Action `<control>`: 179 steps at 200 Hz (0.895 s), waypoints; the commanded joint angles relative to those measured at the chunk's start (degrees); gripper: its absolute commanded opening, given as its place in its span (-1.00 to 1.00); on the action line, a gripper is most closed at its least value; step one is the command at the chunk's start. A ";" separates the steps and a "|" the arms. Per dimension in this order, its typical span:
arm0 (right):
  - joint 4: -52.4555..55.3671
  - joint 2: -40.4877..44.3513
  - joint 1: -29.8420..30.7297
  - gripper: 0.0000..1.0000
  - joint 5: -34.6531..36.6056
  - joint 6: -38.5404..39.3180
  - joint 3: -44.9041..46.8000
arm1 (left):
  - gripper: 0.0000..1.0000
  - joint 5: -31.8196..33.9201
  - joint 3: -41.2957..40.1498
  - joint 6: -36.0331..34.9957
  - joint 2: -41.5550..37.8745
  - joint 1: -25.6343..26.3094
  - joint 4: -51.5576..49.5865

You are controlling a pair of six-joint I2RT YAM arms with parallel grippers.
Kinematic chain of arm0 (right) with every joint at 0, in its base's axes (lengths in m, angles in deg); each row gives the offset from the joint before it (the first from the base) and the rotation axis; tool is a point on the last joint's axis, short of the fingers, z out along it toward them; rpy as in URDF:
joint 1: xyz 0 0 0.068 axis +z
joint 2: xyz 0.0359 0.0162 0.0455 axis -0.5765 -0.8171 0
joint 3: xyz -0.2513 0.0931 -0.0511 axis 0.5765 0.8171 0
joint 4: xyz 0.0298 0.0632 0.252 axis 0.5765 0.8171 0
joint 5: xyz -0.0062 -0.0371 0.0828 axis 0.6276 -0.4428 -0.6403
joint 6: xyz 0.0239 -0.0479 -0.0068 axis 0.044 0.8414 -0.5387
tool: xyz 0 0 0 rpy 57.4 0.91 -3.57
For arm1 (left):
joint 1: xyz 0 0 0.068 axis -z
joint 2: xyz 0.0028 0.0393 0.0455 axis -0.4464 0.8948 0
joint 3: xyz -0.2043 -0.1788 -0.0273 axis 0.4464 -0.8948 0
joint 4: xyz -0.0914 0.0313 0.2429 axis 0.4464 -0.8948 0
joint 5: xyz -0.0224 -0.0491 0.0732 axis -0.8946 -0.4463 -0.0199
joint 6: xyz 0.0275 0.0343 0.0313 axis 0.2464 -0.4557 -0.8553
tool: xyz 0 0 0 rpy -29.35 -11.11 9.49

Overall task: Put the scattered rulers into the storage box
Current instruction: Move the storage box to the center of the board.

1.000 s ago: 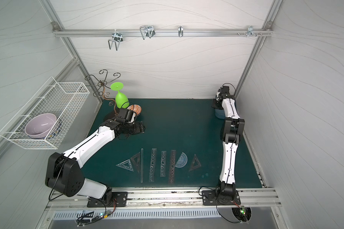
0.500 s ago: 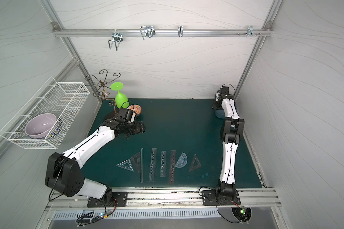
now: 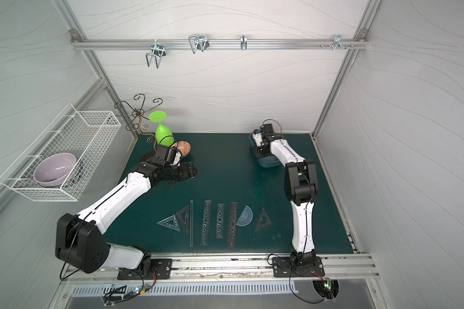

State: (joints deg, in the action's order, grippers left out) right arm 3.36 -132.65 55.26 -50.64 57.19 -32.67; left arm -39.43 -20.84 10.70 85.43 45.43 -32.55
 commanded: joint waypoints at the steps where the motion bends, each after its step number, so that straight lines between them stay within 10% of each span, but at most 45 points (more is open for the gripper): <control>1: -2.83 5.03 5.33 -1.00 -1.85 6.86 7.11 | 0.66 -0.51 -1.57 0.96 -2.27 -0.09 1.65; 63: -7.30 10.98 13.69 -0.76 2.95 9.65 20.86 | 0.66 -1.42 -1.80 1.23 -1.34 -0.11 2.22; 91: -9.86 19.69 15.98 -0.05 6.50 5.69 26.04 | 0.66 -2.18 -0.54 1.96 1.16 -0.11 1.88; 137: -10.95 34.42 15.89 0.58 28.05 -22.99 33.87 | 0.66 -0.95 6.31 4.82 9.90 0.14 2.66; 179: -18.05 38.46 5.01 0.61 10.81 -39.88 40.69 | 0.59 2.36 23.37 0.80 25.07 2.33 -2.90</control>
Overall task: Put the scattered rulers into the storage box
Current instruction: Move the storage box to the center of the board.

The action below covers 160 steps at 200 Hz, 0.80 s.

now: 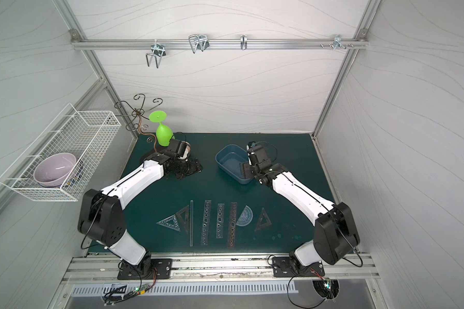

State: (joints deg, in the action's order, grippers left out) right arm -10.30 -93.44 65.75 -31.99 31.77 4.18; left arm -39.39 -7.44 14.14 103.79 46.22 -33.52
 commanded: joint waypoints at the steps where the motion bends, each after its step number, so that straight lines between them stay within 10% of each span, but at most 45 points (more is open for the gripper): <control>1: -4.63 -0.90 -5.71 0.61 -8.37 -14.74 3.94 | 0.59 2.32 10.57 -2.68 7.11 1.55 -2.27; 104: -9.77 -12.71 -12.04 0.62 -25.28 -14.89 2.99 | 0.67 2.71 48.08 -13.91 37.25 4.29 -14.71; 160: -10.89 -16.50 -12.79 0.62 -25.48 -15.28 1.32 | 0.65 -3.04 51.39 -14.86 41.37 4.20 -14.06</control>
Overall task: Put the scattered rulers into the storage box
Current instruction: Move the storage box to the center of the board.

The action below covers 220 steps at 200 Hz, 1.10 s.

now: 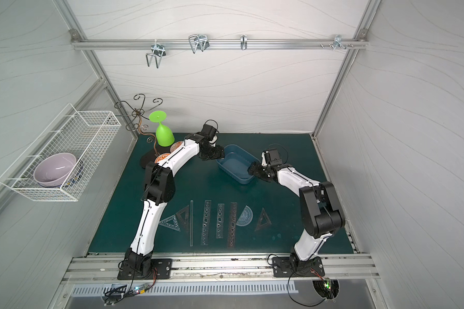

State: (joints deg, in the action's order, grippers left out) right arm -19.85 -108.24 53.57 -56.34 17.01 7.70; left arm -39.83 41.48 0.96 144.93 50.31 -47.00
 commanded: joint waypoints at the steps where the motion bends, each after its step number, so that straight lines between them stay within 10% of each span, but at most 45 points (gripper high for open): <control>1: -1.32 -1.80 -0.57 0.62 -1.15 -0.53 -2.29 | 0.65 -2.60 2.49 -1.68 0.23 0.11 -0.60; 123: -0.26 -12.90 -1.30 0.56 -1.25 3.42 -14.91 | 0.11 -8.36 -15.27 1.39 -10.83 0.37 5.39; 220: 0.29 -18.13 -4.44 0.55 -5.12 4.54 -20.70 | 0.35 -0.65 -28.64 3.37 -23.68 -1.22 8.92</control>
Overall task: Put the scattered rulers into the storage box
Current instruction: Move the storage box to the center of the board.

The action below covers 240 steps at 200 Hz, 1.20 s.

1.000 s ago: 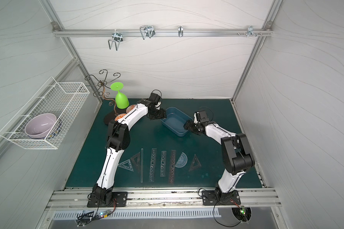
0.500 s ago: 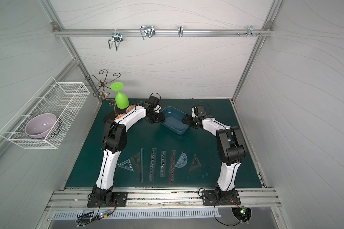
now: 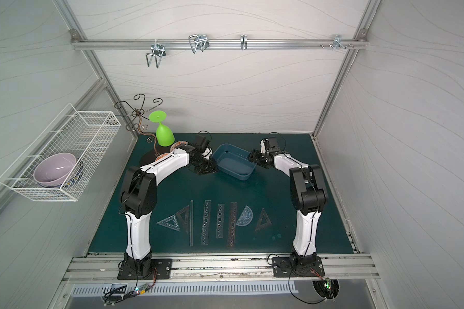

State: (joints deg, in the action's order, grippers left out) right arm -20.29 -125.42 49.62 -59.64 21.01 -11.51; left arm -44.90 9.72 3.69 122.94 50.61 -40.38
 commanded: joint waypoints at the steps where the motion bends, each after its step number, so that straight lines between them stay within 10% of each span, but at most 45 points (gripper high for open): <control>1: 0.76 -0.87 -0.51 0.55 -1.82 0.51 -1.46 | 0.36 4.41 3.44 0.62 -1.52 -1.65 2.31; 83: -1.43 1.99 -0.13 0.56 -0.93 -3.24 4.77 | 0.51 5.31 42.60 -6.70 24.94 -4.56 -11.95; 240: 0.20 -3.57 2.85 0.48 -3.90 -2.26 -4.69 | -0.03 -6.68 16.42 -1.07 9.46 -4.28 -1.42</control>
State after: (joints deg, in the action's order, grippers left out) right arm -21.29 -126.56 51.61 -62.26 18.21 -14.16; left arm -50.25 28.62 1.94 137.50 45.74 -45.65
